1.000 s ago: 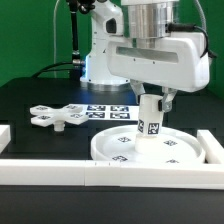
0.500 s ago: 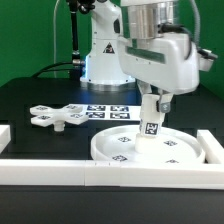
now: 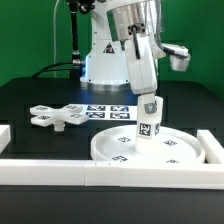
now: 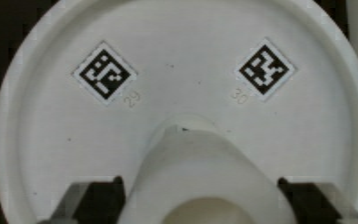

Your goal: Assemble round table

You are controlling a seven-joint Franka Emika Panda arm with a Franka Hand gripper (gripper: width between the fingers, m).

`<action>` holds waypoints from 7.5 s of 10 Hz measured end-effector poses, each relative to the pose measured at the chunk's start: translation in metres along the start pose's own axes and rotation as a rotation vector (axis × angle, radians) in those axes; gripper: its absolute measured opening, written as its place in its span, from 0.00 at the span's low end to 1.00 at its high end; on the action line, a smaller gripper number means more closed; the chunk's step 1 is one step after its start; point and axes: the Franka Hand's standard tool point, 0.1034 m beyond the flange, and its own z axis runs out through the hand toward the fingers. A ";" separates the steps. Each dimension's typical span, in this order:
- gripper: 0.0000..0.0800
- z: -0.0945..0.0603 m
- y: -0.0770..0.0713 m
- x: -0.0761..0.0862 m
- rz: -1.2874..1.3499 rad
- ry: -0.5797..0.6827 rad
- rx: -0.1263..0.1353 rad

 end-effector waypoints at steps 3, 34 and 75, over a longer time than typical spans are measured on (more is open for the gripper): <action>0.79 -0.001 -0.001 -0.006 -0.193 0.016 -0.043; 0.81 0.005 -0.001 0.001 -3.072 0.087 -0.350; 0.52 0.012 0.007 0.013 -1.998 0.139 -0.233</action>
Offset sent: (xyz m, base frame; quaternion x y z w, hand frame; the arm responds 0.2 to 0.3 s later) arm 0.0176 -0.0032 0.0103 -0.0496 0.0707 -0.2180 0.9721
